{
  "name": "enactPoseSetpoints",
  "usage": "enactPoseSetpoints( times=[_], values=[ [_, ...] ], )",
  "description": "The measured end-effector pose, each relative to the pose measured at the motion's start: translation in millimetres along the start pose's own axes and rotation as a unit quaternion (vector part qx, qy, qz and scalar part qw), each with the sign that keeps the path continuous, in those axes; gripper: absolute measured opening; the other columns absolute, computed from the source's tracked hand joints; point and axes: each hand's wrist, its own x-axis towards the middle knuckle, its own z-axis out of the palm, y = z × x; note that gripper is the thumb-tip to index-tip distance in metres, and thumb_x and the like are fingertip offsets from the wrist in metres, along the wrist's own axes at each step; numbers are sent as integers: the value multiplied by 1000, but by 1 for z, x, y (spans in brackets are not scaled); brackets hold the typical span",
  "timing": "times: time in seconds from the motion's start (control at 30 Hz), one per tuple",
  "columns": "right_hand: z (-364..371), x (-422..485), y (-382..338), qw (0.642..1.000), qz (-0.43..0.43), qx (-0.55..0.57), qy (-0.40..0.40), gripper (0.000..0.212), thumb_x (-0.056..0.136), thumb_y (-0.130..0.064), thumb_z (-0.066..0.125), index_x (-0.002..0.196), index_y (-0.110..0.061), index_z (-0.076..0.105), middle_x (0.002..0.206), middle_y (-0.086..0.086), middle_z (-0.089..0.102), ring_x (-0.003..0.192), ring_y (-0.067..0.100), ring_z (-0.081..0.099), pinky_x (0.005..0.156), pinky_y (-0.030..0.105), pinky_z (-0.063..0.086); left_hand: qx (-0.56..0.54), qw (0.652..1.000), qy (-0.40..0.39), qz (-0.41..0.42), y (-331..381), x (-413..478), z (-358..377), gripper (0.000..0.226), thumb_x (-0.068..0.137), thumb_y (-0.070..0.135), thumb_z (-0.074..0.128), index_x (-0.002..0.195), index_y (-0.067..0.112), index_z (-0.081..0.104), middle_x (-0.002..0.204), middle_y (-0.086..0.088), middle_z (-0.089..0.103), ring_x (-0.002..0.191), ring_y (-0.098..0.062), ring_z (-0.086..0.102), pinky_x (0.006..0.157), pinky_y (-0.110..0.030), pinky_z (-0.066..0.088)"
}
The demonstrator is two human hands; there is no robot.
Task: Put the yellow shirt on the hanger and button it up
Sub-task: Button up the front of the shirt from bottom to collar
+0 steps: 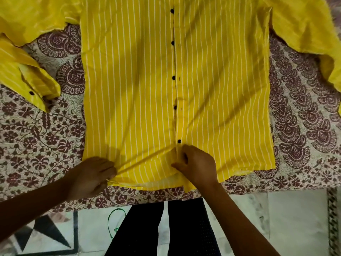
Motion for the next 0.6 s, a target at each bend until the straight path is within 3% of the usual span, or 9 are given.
enactPoseSetpoints(
  times=[0.1, 0.13, 0.2, 0.27, 0.33, 0.4, 0.5, 0.6],
  values=[
    [13, -2, -6, 993, -101, -50, -38, 44, 64, -27, 80, 101, -17, 57, 111, 1, 58, 102, 24, 54, 63, 30, 38, -30, 999, 32, 2, 10, 13, -4, 15, 83, 37, 53, 89, 23, 49, 78, 4, 60, 66, -16, 58, 61, -27, 41],
    [17, -2, -5, 989, -116, -76, -49, 47, 57, -26, 84, 96, -16, 61, 110, 3, 60, 100, 26, 56, 61, 31, 42, -33, 998, 51, 8, 15, 21, -4, 20, 84, 42, 55, 87, 22, 50, 76, 3, 60, 66, -16, 57, 62, -28, 40],
    [20, -1, -2, 988, -129, -88, -7, 38, 46, -25, 89, 76, -18, 66, 88, 0, 67, 81, 24, 64, 52, 25, 47, -39, 994, 98, 17, 26, 42, -4, 24, 85, 44, 57, 86, 20, 52, 75, 2, 58, 66, -16, 53, 62, -28, 38],
    [21, -4, 3, 980, -166, -100, 41, 25, 50, -22, 86, 65, -21, 67, 70, -4, 64, 67, 21, 63, 47, 21, 45, -44, 989, 140, 12, 35, 68, -3, 22, 88, 40, 55, 86, 18, 54, 76, 0, 59, 68, -17, 52, 63, -29, 39],
    [26, -11, 9, 967, -220, -107, 67, 15, 55, -22, 78, 64, -21, 66, 67, -4, 62, 64, 20, 60, 49, 21, 44, -41, 985, 167, -11, 42, 94, -4, 20, 91, 37, 52, 90, 17, 53, 81, -1, 61, 72, -19, 53, 65, -31, 41],
    [30, -19, 11, 964, -236, -114, 41, 21, 48, -22, 80, 62, -23, 64, 66, -6, 61, 63, 17, 61, 49, 19, 44, -48, 981, 180, -52, 43, 118, -3, 17, 92, 34, 50, 95, 17, 51, 87, -3, 62, 78, -22, 55, 68, -35, 45],
    [37, -25, 12, 977, -190, -94, -28, 30, 41, -23, 82, 59, -23, 58, 60, -6, 57, 56, 16, 60, 41, 17, 36, -86, 970, 193, -116, 39, 145, -3, 17, 90, 29, 49, 98, 14, 54, 92, -5, 61, 81, -26, 59, 71, -39, 47],
    [33, -21, 5, 974, -190, -67, -102, 13, 67, -22, 67, 74, -16, 58, 74, 5, 61, 71, 29, 62, 53, 27, 39, -44, 974, 198, -99, 34, 158, -3, 20, 89, 25, 48, 95, 10, 60, 92, -7, 63, 80, -27, 59, 75, -34, 41]
  ],
)
